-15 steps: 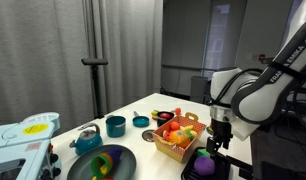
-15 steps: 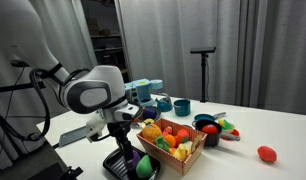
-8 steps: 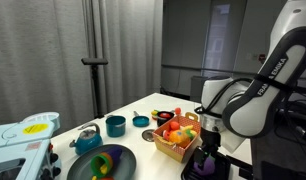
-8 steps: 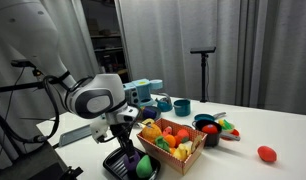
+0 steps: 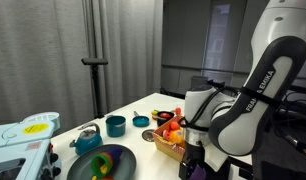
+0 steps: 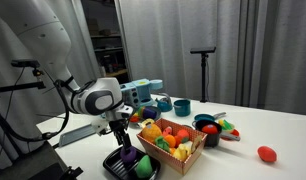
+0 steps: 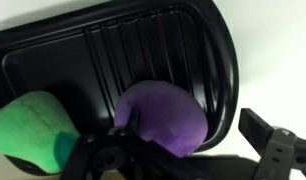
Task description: Put the the purple plushie in the box
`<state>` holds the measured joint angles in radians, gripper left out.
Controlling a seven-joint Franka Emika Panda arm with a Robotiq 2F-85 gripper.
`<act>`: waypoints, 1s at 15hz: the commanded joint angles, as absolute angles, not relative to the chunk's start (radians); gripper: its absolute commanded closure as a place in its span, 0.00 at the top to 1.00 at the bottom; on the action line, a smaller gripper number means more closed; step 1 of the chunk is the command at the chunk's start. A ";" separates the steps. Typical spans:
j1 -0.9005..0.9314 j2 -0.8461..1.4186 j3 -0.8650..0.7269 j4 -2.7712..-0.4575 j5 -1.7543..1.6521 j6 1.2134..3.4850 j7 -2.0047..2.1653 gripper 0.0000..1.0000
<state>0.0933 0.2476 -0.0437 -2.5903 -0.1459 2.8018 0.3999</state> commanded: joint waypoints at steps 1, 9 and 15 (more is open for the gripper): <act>0.203 0.292 -0.115 -2.505 -0.242 2.696 0.532 1.00; 0.126 0.242 -0.266 -2.529 -0.469 2.643 0.540 0.49; 0.092 0.187 -0.241 -2.541 -0.426 2.652 0.470 0.16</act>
